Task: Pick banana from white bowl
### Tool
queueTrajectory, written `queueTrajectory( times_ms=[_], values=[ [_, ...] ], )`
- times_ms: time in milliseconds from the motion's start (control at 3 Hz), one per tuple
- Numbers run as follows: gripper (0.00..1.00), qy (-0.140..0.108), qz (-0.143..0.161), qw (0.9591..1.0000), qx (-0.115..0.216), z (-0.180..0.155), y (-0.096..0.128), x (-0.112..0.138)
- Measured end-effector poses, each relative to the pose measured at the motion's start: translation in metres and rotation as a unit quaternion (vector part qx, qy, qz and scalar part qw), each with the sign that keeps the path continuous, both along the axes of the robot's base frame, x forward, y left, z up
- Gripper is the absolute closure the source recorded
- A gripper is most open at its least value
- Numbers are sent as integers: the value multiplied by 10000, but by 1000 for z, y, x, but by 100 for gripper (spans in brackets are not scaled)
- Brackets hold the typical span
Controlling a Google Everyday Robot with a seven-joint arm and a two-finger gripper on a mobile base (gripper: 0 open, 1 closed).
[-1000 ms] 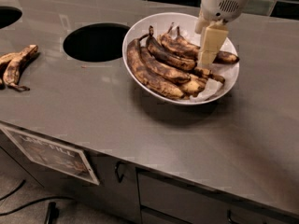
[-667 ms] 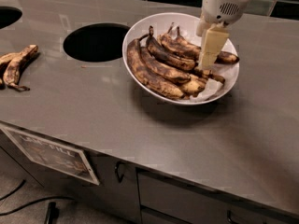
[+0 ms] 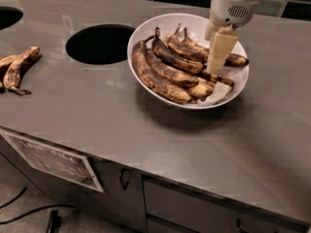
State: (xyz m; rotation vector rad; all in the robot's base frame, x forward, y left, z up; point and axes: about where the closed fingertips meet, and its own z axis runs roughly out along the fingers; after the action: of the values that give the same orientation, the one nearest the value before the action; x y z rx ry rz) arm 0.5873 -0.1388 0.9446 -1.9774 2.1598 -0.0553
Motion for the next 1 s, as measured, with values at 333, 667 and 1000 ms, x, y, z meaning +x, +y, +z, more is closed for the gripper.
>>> queueTrajectory(
  times_ms=[333,667,1000],
  values=[
    [31,22,1,10000,-15,-3,-1,2],
    [37,56,17,10000,-47,-7,0,5],
    [37,79,28,9999,-76,-10,1,8]
  ],
)
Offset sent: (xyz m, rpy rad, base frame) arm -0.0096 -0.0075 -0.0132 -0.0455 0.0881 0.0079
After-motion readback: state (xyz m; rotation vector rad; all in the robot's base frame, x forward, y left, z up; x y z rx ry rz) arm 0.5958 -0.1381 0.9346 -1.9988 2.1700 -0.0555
